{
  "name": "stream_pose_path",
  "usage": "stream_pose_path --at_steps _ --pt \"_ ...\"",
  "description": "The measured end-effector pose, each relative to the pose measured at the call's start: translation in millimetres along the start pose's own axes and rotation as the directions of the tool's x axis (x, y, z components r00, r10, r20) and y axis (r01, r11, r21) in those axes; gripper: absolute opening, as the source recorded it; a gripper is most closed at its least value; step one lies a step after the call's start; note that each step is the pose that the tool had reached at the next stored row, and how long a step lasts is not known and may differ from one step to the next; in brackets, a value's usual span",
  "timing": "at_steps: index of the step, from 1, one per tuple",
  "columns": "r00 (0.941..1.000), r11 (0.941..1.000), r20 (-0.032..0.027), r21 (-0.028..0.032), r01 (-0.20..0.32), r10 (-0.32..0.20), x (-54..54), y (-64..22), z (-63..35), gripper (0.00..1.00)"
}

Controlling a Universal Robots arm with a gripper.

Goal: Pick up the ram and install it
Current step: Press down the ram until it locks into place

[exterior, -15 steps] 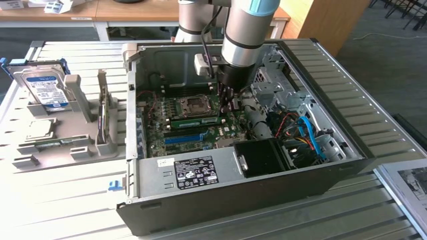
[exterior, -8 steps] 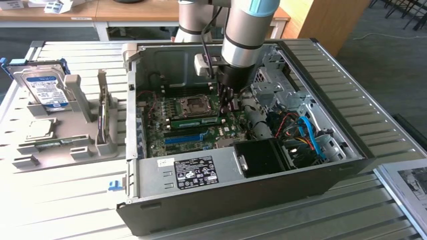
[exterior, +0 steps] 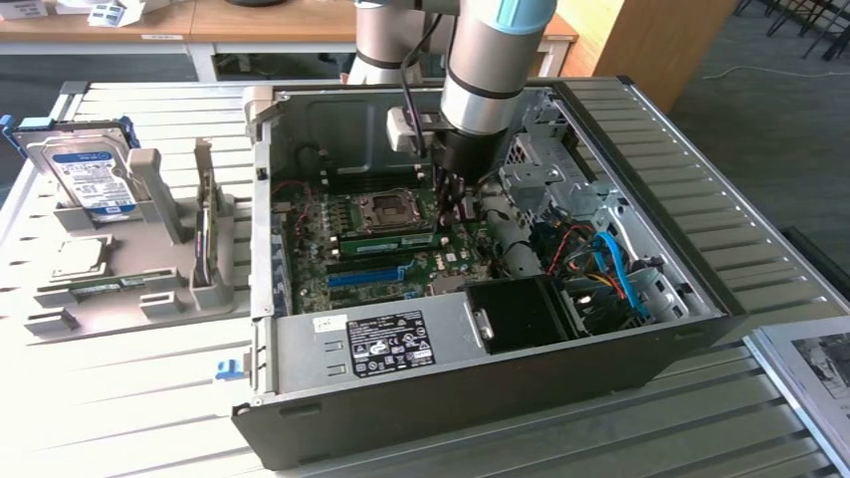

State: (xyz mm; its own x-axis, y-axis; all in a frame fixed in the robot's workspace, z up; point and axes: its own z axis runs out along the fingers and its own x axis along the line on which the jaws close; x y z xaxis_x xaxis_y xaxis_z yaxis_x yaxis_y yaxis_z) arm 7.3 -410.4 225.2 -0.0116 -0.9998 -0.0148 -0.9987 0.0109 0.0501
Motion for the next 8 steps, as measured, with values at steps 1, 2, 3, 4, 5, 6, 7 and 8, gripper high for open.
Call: stream_pose_path --at_steps 1,2,3,4,5,6,7,8 --pt "1.0 1.0 -0.0001 0.0 0.0 0.0 0.0 0.0 0.2 0.1" --pt "1.0 1.0 -0.0003 0.0 0.0 0.0 0.0 0.0 0.4 0.1" --pt "1.0 1.0 -0.0004 -0.0001 0.0 0.0 0.0 0.0 0.5 0.1" --pt "1.0 1.0 -0.0004 -0.0001 0.0 0.0 0.0 0.0 0.5 0.1" --pt "1.0 1.0 -0.0004 -0.0001 0.0 0.0 0.1 0.0 0.5 0.1" --pt "1.0 1.0 -0.0003 -0.0001 0.0 0.0 0.1 0.0 0.5 0.1" --pt "1.0 1.0 -0.0002 0.0 0.0 0.0 0.0 0.0 0.6 0.1" --pt "1.0 1.0 -0.0002 0.0 0.0 0.0 0.0 0.0 0.6 0.1"
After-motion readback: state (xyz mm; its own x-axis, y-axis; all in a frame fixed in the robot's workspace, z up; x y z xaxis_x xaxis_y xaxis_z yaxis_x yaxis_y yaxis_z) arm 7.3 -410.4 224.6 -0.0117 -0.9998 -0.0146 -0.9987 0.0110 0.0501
